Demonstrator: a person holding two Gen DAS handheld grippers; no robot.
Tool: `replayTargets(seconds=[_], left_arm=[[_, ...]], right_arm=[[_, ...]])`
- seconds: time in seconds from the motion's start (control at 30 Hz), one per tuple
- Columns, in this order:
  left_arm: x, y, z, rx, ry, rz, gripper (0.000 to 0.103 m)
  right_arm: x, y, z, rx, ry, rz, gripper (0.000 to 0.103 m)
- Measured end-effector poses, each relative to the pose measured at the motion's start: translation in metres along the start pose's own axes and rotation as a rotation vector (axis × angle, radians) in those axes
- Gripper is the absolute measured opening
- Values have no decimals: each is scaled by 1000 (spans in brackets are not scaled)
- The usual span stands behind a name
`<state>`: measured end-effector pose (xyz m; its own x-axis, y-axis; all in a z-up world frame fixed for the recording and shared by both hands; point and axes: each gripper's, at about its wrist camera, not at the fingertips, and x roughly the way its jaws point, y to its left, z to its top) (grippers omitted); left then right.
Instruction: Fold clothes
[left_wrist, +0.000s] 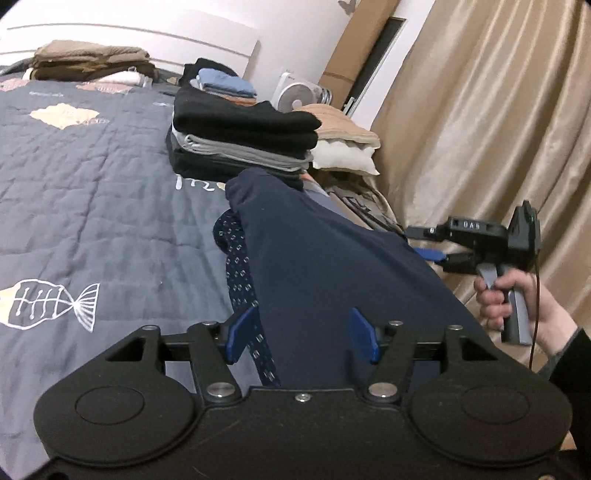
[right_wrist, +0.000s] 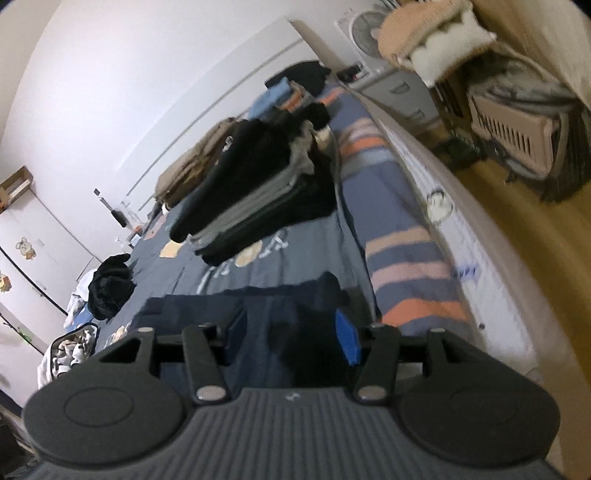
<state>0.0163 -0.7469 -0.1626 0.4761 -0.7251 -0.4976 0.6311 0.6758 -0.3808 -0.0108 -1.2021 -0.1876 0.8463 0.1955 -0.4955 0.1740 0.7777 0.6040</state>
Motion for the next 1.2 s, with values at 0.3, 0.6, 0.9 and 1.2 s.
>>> replayTargets(seconds=[0.3,0.6,0.9,1.2], left_arm=[[30,23,62,-31,-23,50,65],[104,48,116,-210,46,-25,65],[149,49,121,-168,65,-83,14],[175,60,109,-166,149,77,62]], right_arm=[[24,-15,-3,138,17,72,48],[2,-11,3,153,-123,151,7],[13,-5,-4,84,-114,70,7],[27,-14,-10,76,-59,1,10]])
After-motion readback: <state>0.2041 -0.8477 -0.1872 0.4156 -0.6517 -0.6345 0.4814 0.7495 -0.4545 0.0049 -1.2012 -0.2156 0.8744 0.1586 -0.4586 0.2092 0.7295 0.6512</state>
